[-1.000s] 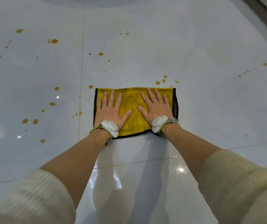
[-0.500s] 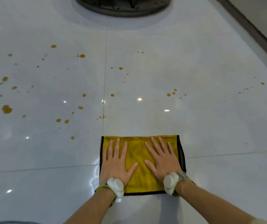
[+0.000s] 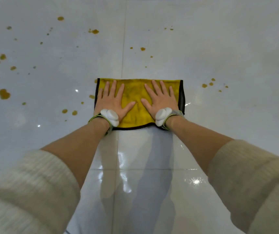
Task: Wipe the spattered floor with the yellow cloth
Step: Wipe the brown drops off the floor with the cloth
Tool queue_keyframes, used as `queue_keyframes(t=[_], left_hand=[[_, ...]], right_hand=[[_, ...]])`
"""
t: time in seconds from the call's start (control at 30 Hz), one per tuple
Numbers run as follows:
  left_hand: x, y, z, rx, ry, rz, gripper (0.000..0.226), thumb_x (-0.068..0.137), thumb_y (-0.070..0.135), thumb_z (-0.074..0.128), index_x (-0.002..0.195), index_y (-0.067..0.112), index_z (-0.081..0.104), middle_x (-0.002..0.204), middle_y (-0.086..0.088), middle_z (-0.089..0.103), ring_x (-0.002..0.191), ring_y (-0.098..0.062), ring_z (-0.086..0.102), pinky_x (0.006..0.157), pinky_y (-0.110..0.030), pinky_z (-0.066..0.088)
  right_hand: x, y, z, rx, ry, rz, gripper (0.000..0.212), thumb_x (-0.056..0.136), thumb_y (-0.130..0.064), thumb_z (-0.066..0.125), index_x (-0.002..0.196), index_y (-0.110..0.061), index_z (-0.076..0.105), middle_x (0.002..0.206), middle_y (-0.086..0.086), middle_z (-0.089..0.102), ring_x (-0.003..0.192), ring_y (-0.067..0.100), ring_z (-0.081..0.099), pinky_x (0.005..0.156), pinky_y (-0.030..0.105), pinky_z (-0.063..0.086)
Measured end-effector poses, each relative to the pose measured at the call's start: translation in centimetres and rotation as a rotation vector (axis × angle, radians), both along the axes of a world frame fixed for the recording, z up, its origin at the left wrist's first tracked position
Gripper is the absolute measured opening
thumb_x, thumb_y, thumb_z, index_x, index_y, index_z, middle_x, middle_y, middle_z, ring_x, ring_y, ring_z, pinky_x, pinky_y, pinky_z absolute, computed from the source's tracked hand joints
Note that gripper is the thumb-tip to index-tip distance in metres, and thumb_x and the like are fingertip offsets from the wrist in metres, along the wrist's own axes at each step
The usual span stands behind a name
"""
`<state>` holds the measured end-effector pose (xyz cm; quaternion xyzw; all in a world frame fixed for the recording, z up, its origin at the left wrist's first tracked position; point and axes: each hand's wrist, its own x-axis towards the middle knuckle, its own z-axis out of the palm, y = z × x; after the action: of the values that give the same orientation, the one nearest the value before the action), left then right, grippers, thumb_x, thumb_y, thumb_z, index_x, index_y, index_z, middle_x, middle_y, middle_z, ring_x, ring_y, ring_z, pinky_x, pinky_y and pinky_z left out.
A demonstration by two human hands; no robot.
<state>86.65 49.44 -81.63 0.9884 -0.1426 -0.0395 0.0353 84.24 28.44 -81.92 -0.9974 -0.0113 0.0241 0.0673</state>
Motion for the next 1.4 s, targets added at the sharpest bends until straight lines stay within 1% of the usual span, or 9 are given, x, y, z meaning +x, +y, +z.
queue_keyframes(t=[0.13, 0.3, 0.43, 0.57, 0.73, 0.87, 1.1, 1.23, 1.4], left_hand=[[-4.2, 0.4, 0.6, -0.017, 0.004, 0.041, 0.092, 0.082, 0.079, 0.001, 0.156, 0.024, 0.007, 0.164, -0.007, 0.003, 0.15, -0.028, -0.001, 0.121, -0.047, 0.002], [-13.8, 2.3, 1.3, -0.019, 0.053, 0.107, 0.087, 0.088, 0.076, 0.009, 0.156, 0.022, 0.008, 0.164, -0.008, 0.003, 0.15, -0.029, -0.002, 0.121, -0.048, 0.005], [-18.6, 6.2, 1.2, 0.025, 0.074, 0.116, 0.087, 0.088, 0.077, 0.011, 0.156, 0.023, 0.01, 0.163, -0.007, 0.004, 0.15, -0.028, -0.001, 0.121, -0.047, 0.008], [-20.9, 11.6, 1.1, 0.024, 0.055, 0.139, 0.085, 0.088, 0.076, 0.015, 0.154, 0.022, 0.019, 0.162, -0.008, 0.015, 0.15, -0.029, 0.009, 0.12, -0.048, 0.015], [-18.4, 16.0, 0.5, 0.033, 0.043, 0.163, 0.087, 0.087, 0.079, 0.014, 0.154, 0.024, 0.018, 0.162, -0.007, 0.016, 0.15, -0.029, 0.008, 0.12, -0.046, 0.009], [-11.3, 17.9, 0.2, 0.03, 0.017, 0.168, 0.089, 0.084, 0.081, 0.007, 0.155, 0.027, 0.013, 0.163, -0.004, 0.011, 0.15, -0.028, 0.006, 0.12, -0.045, 0.006], [0.7, 19.7, -0.5, 0.016, -0.035, 0.094, 0.09, 0.08, 0.083, 0.004, 0.154, 0.032, 0.008, 0.164, 0.001, 0.006, 0.151, -0.023, 0.002, 0.121, -0.042, 0.004], [0.7, 19.2, -0.3, 0.013, -0.007, 0.092, 0.089, 0.08, 0.081, 0.002, 0.154, 0.031, 0.004, 0.164, 0.001, 0.001, 0.151, -0.023, -0.003, 0.121, -0.042, 0.001], [-4.8, 19.8, 0.8, 0.018, 0.004, 0.104, 0.091, 0.081, 0.082, 0.001, 0.155, 0.029, 0.005, 0.164, -0.002, 0.004, 0.151, -0.026, 0.0, 0.122, -0.043, 0.003]], right_hand=[[-2.3, 0.3, 0.2, -0.028, -0.003, 0.05, 0.069, 0.091, -0.068, 0.017, 0.152, -0.035, 0.016, 0.162, -0.004, 0.01, 0.149, 0.023, 0.005, 0.119, 0.05, 0.004], [-10.7, 2.1, 1.4, -0.053, 0.061, 0.181, 0.072, 0.09, -0.069, 0.011, 0.153, -0.033, 0.013, 0.162, -0.001, 0.008, 0.149, 0.025, 0.004, 0.119, 0.05, 0.007], [-15.6, 5.5, 2.1, -0.081, 0.113, 0.239, 0.072, 0.09, -0.068, 0.01, 0.153, -0.033, 0.01, 0.162, -0.001, 0.006, 0.149, 0.027, 0.001, 0.12, 0.05, 0.006], [-17.0, 10.6, 2.3, -0.048, 0.103, 0.333, 0.07, 0.091, -0.066, 0.019, 0.152, -0.031, 0.019, 0.16, 0.001, 0.015, 0.148, 0.03, 0.009, 0.118, 0.054, 0.009], [-14.2, 14.8, 1.7, -0.021, 0.085, 0.368, 0.07, 0.092, -0.066, 0.02, 0.152, -0.031, 0.019, 0.161, 0.002, 0.015, 0.148, 0.03, 0.009, 0.118, 0.054, 0.007], [-7.6, 16.5, 1.2, 0.0, 0.062, 0.274, 0.069, 0.092, -0.067, 0.019, 0.153, -0.034, 0.013, 0.162, -0.001, 0.007, 0.149, 0.027, 0.002, 0.119, 0.052, 0.003], [3.7, 18.2, -0.5, 0.0, -0.013, 0.158, 0.07, 0.09, -0.069, 0.015, 0.152, -0.035, 0.014, 0.162, -0.003, 0.01, 0.149, 0.027, 0.004, 0.118, 0.053, 0.001], [4.5, 18.2, -0.4, -0.013, 0.004, 0.154, 0.071, 0.09, -0.069, 0.016, 0.152, -0.035, 0.012, 0.162, -0.002, 0.008, 0.149, 0.027, 0.002, 0.118, 0.054, 0.002], [-1.7, 18.6, 1.2, -0.022, 0.008, 0.216, 0.073, 0.088, -0.07, 0.011, 0.152, -0.034, 0.016, 0.161, -0.001, 0.012, 0.149, 0.027, 0.005, 0.119, 0.053, 0.005]])
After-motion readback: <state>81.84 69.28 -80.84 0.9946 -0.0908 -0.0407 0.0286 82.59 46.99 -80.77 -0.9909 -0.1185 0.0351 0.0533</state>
